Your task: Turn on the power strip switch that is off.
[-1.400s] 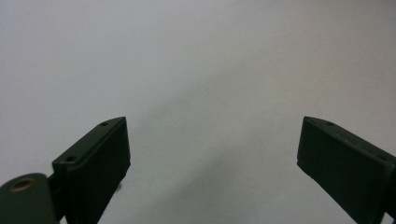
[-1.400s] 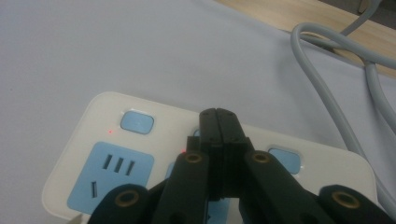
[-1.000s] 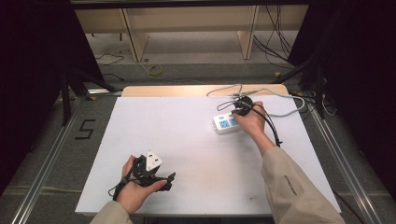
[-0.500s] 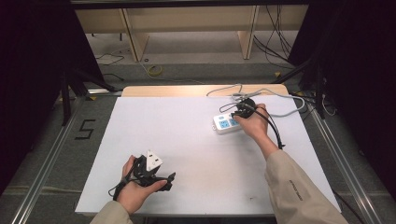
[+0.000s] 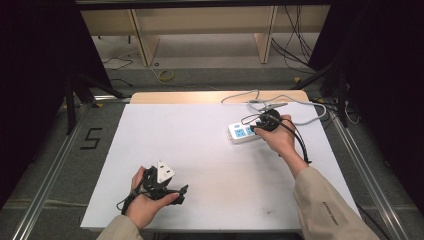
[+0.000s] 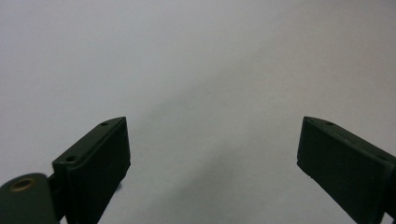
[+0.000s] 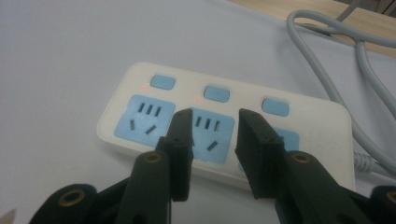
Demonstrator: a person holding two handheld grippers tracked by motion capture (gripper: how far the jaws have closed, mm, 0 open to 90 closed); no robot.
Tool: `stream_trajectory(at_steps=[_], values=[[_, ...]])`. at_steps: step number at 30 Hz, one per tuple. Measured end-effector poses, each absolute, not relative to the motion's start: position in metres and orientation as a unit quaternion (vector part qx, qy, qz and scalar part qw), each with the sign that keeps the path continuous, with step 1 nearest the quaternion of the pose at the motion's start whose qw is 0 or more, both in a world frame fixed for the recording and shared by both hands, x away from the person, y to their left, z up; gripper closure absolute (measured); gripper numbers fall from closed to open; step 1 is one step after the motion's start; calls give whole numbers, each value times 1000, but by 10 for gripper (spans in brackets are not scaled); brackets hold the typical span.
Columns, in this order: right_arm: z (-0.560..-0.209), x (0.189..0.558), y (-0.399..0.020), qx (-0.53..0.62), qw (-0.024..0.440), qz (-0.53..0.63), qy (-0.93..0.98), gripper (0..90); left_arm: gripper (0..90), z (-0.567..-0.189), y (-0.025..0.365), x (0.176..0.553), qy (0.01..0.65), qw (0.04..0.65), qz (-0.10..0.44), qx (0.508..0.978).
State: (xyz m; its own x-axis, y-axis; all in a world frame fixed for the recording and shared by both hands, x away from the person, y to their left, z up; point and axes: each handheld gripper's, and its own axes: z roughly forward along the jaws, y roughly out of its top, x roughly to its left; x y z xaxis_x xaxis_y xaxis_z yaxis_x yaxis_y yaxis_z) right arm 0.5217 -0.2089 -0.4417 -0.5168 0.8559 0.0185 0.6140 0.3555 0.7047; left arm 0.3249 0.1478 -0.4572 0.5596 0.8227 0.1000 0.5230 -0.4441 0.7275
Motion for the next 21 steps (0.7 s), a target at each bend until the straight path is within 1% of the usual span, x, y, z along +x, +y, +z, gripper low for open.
stream_trajectory(at_steps=[15, 21], values=[[-430, 488, -226, 443, 173, 345, 809, 574, 92, -457, 148, 325, 412, 328, 228, 819], [-423, 474, -231, 435, 163, 357, 810, 535, 93, -457, 148, 325, 412, 328, 228, 819]])
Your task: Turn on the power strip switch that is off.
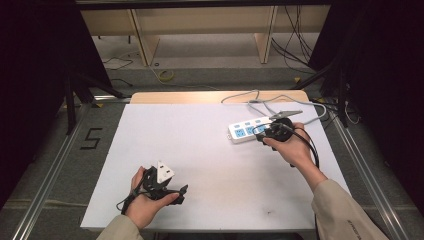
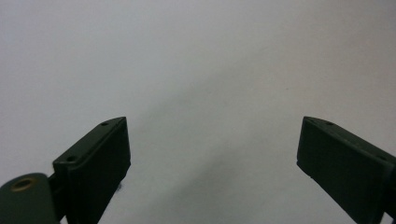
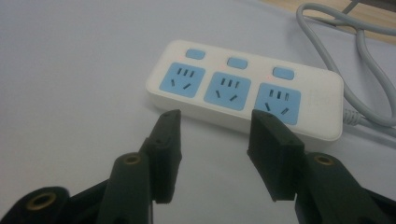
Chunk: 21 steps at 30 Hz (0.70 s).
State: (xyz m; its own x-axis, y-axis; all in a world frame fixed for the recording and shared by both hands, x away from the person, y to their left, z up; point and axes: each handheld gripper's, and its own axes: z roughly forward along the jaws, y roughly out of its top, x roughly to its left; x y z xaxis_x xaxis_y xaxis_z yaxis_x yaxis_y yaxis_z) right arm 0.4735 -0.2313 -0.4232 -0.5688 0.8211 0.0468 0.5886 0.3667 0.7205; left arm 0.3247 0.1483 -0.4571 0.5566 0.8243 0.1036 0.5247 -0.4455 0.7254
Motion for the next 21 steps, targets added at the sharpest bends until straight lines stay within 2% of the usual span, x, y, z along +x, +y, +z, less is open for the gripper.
stream_trajectory(at_steps=[12, 21], values=[[-421, 444, -247, 423, 162, 365, 813, 441, 92, -457, 148, 324, 412, 327, 228, 819], [-421, 422, -257, 414, 169, 374, 812, 418, 92, -458, 148, 324, 413, 326, 229, 819]])
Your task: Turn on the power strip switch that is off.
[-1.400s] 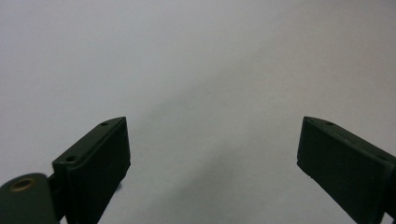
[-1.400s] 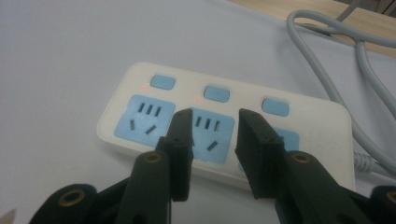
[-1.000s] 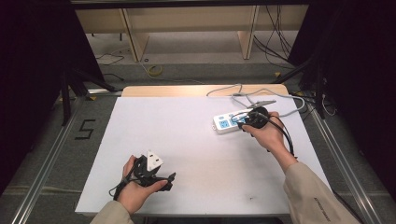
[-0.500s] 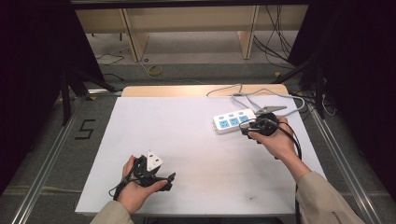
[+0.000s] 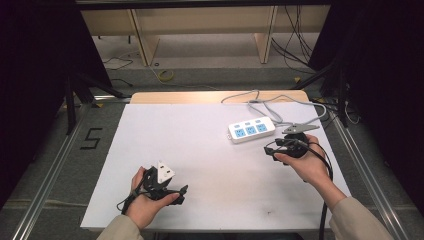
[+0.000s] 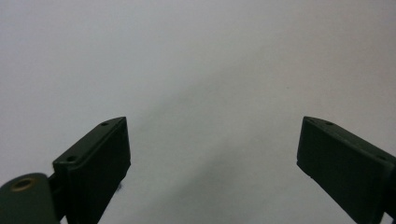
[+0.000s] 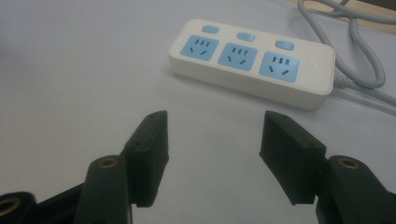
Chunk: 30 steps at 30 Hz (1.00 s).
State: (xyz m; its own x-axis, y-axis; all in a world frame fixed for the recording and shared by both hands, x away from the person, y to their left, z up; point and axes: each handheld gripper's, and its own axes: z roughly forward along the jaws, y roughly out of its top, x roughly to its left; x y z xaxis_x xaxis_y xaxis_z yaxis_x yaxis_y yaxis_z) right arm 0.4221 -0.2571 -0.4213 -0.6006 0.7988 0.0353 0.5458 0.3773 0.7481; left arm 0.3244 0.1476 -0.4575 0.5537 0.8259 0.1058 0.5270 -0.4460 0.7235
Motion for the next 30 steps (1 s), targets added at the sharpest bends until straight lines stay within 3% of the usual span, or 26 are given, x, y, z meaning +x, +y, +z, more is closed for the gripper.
stream_trajectory(at_steps=[30], values=[[-438, 352, -282, 382, 171, 423, 804, 396, 93, -457, 148, 324, 413, 327, 229, 819]])
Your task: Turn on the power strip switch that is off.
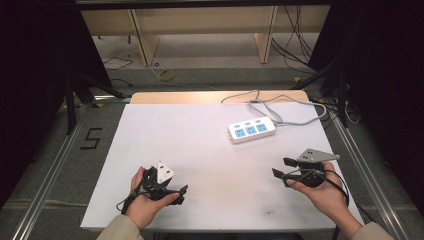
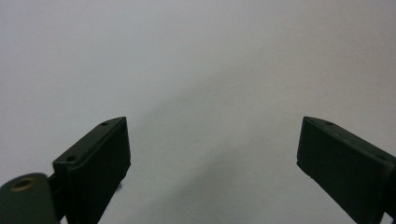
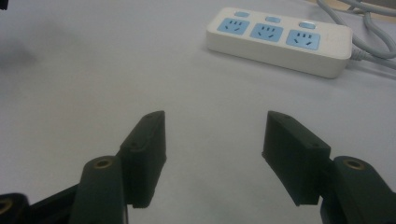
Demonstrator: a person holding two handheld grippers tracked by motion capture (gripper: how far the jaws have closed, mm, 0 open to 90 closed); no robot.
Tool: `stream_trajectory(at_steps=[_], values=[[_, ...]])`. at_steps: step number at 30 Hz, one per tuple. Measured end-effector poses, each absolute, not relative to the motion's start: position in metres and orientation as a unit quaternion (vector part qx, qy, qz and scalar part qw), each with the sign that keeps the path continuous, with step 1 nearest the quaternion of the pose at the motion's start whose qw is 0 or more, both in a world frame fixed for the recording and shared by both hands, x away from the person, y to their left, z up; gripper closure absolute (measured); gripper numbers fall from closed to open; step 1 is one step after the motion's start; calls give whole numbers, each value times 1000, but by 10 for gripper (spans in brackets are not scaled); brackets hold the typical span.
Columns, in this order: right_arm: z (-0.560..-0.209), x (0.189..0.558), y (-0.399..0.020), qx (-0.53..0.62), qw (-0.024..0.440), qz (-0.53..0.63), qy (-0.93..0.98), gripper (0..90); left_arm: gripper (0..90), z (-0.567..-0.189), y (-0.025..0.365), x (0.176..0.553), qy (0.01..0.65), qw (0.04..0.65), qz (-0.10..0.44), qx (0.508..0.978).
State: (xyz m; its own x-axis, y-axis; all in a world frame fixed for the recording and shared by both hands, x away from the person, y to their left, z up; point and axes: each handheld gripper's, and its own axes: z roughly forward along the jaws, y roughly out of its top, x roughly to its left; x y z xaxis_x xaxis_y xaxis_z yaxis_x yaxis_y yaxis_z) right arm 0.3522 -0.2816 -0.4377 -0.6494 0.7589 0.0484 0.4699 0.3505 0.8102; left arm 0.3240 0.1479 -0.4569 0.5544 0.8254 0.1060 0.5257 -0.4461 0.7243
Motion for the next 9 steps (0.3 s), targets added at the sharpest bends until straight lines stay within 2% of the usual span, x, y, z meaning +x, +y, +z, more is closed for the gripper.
stream_trajectory(at_steps=[9], values=[[-438, 349, -284, 380, 166, 434, 800, 366, 93, -457, 145, 323, 410, 332, 223, 820]])
